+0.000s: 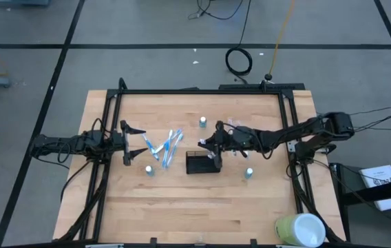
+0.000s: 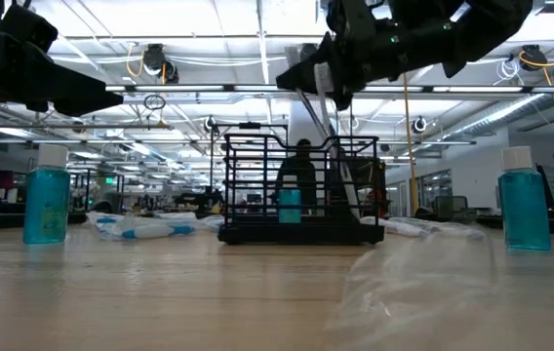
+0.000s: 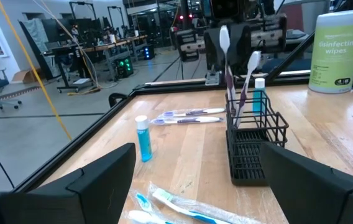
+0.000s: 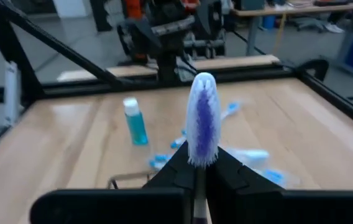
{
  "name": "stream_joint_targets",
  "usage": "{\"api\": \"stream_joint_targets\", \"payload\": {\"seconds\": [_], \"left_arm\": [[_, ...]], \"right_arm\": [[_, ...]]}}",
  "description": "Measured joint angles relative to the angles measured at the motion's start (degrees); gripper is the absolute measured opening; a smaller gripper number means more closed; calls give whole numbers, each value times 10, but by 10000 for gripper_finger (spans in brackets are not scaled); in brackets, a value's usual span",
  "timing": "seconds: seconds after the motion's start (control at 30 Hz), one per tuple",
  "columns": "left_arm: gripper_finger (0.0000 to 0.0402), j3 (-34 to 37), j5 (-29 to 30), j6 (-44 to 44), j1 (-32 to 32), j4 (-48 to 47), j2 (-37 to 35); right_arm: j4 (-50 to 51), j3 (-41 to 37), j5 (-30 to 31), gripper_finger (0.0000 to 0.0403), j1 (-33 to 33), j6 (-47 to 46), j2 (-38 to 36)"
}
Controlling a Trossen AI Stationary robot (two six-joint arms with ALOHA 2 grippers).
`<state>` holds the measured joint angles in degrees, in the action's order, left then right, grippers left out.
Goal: Pick & Place toothbrushing station
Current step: Put the purple toothbrush into the right section of the wire organizer
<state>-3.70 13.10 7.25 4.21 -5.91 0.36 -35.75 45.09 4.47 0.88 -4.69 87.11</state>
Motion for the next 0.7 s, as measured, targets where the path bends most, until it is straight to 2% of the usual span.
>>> {"api": "stream_joint_targets", "payload": {"seconds": [0.13,0.37,0.7], "left_arm": [[351,0,0,0,0,0,0],[351,0,0,0,0,0,0],[351,0,0,0,0,0,0]], "right_arm": [[-38,-25,29,6,4,3,-1],[-119,-82,30,6,4,-21,-1],[-104,-93,30,6,8,-24,-1]]}}
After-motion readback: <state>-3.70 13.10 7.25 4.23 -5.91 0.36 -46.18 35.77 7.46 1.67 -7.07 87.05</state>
